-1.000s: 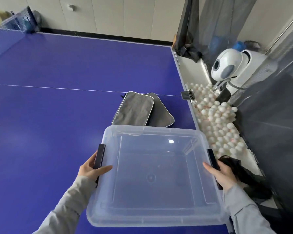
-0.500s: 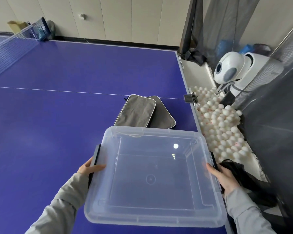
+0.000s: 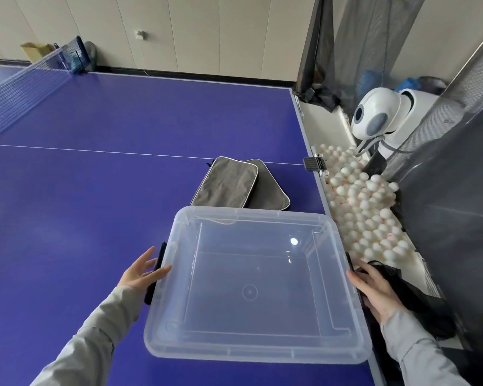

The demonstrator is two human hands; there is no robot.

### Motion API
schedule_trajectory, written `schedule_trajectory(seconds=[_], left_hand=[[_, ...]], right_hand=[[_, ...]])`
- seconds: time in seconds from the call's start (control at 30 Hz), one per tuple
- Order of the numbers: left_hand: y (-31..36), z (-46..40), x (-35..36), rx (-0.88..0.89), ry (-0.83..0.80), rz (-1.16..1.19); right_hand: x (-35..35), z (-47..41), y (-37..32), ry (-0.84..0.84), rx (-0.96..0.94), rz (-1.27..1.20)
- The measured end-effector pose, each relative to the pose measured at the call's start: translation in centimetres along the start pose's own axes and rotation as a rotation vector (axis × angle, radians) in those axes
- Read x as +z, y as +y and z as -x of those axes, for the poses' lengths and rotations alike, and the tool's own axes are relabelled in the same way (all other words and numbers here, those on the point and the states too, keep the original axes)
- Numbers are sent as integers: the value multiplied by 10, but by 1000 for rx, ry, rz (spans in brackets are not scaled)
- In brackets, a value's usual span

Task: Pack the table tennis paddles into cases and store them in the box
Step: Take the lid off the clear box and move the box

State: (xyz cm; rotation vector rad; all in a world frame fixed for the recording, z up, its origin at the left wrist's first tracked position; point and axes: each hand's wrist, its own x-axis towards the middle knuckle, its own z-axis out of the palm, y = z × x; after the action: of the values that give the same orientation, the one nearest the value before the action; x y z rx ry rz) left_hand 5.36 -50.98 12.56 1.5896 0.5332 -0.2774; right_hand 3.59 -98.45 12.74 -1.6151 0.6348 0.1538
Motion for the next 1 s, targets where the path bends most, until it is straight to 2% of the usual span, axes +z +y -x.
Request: schedule_trajectory(seconds=[0.1,0.2,0.33,0.43,0.6,0.8,1.0], left_hand=[[-3,10,7,135,111,-108],[-2,23,10,268,240,-376],[-9,37,15,278,260,-594],[-15,43,24,290,197,-542],[-12,47,35,218,186,-359],[-10,54,34,178,153,-238],[22,60,30,246,135,-207]], right_hand=[[3,8,5,91,-109,163],[5,21,7,165,-230,372],[10,38,13,168,-308,534],[18,45,15,152,-375,642],[27,51,12,132,-357,685],[23,57,0,133,-381,649],[24,53,-41,152,-450,543]])
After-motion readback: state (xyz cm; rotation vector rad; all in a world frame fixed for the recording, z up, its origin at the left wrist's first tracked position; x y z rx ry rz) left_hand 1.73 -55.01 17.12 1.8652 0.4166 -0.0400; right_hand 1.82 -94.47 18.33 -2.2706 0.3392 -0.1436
